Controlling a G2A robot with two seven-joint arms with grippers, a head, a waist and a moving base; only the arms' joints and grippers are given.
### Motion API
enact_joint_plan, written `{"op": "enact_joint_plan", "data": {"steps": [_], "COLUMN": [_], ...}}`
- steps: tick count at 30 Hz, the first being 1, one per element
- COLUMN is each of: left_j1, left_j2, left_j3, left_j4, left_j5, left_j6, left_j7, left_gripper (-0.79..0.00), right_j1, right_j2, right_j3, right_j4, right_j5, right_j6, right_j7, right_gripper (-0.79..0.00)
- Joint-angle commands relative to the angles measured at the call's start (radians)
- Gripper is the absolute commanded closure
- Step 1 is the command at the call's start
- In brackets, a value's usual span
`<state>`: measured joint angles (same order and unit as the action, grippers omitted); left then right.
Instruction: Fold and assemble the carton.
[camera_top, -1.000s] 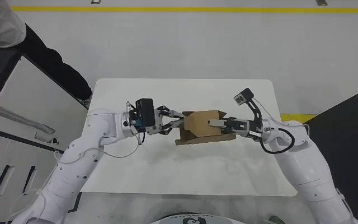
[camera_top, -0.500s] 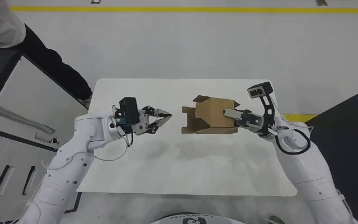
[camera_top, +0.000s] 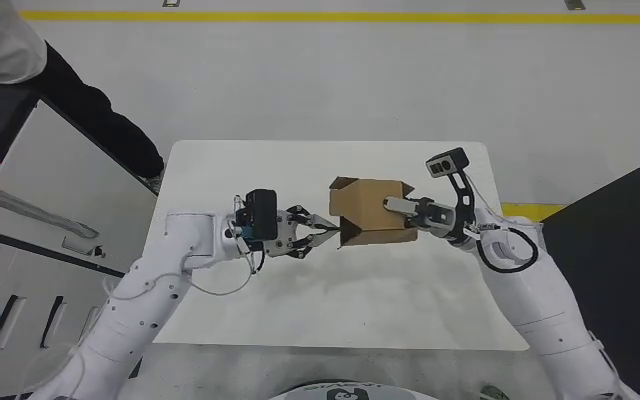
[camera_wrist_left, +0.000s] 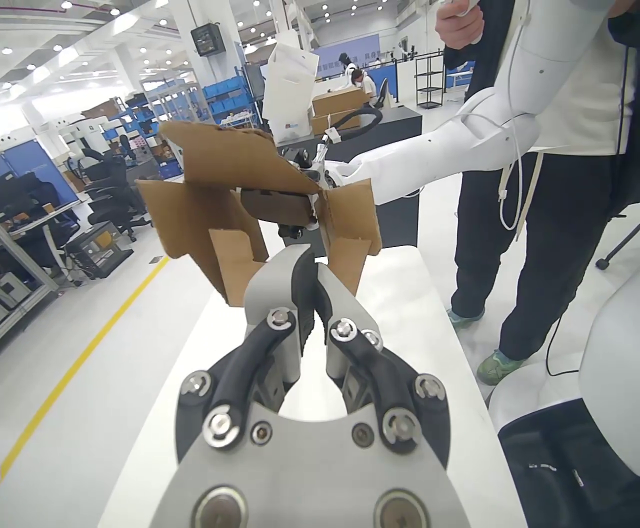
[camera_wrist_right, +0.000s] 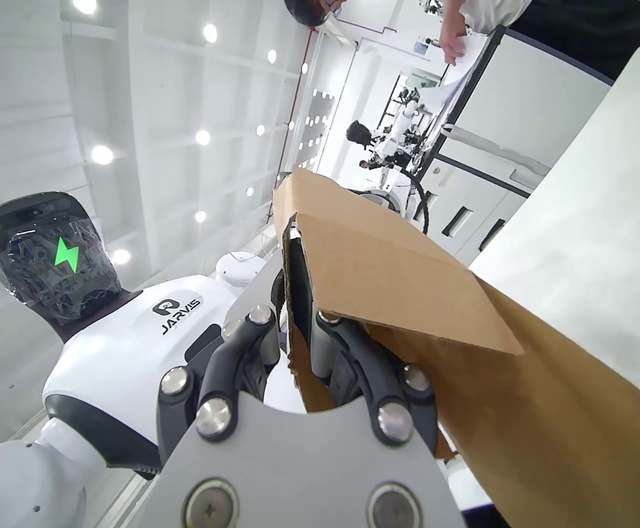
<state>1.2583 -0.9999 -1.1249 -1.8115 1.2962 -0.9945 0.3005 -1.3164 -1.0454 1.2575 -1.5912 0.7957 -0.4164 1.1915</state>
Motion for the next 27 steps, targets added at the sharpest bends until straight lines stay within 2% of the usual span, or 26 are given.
{"op": "enact_joint_plan", "data": {"steps": [1, 11, 27], "left_j1": [-0.007, -0.018, -0.054], "left_j2": [-0.001, -0.006, -0.020], "left_j3": [0.003, 0.016, 0.074], "left_j4": [0.007, 0.021, 0.027], "left_j5": [0.002, 0.012, 0.022], "left_j6": [0.002, 0.004, 0.007], "left_j7": [0.004, 0.018, 0.024], "left_gripper": [0.000, 0.000, 0.000], "right_j1": [0.000, 0.010, 0.023], "right_j2": [-0.001, -0.007, -0.017], "right_j3": [-0.002, -0.016, -0.035], "right_j4": [0.002, 0.012, 0.016], "right_j5": [0.004, 0.035, 0.036], "right_j6": [0.003, 0.027, 0.031], "right_j7": [0.004, 0.056, 0.064], "right_gripper": [0.000, 0.000, 0.000]}}
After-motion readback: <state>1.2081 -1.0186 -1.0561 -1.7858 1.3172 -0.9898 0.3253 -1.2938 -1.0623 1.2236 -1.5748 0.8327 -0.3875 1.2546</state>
